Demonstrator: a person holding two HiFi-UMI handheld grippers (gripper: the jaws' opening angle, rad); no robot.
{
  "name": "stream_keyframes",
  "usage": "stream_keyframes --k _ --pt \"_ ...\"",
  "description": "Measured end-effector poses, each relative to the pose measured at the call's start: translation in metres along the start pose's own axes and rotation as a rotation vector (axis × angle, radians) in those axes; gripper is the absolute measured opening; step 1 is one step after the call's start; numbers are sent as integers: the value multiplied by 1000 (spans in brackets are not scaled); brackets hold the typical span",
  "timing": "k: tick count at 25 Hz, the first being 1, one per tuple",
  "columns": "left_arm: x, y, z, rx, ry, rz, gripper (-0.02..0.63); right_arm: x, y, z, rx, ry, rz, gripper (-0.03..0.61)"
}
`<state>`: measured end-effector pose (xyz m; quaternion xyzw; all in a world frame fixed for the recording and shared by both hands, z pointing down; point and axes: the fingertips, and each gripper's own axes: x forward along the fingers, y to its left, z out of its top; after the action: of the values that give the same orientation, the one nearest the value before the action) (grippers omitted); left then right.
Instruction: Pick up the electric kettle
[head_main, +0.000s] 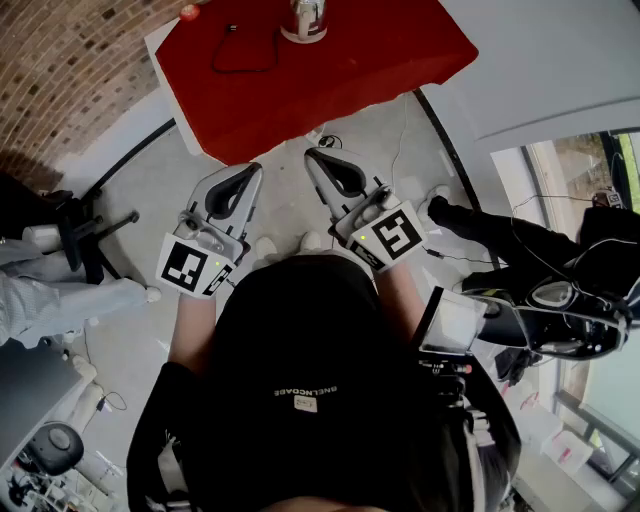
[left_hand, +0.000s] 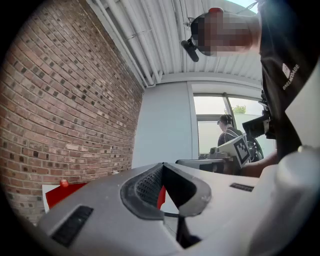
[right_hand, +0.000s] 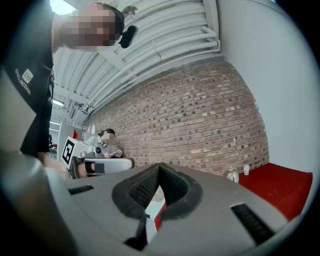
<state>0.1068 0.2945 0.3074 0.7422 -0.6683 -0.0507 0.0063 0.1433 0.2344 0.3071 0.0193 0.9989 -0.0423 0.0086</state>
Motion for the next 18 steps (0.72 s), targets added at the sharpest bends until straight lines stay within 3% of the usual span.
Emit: stream_keyframes --k 9,18 --pt "-8 14 4 -19 -23 16 4 11 13 -6 -8 17 18 5" --pt "-30 28 2 -38 -23 -19 4 32 29 -17 -23 52 10 5"
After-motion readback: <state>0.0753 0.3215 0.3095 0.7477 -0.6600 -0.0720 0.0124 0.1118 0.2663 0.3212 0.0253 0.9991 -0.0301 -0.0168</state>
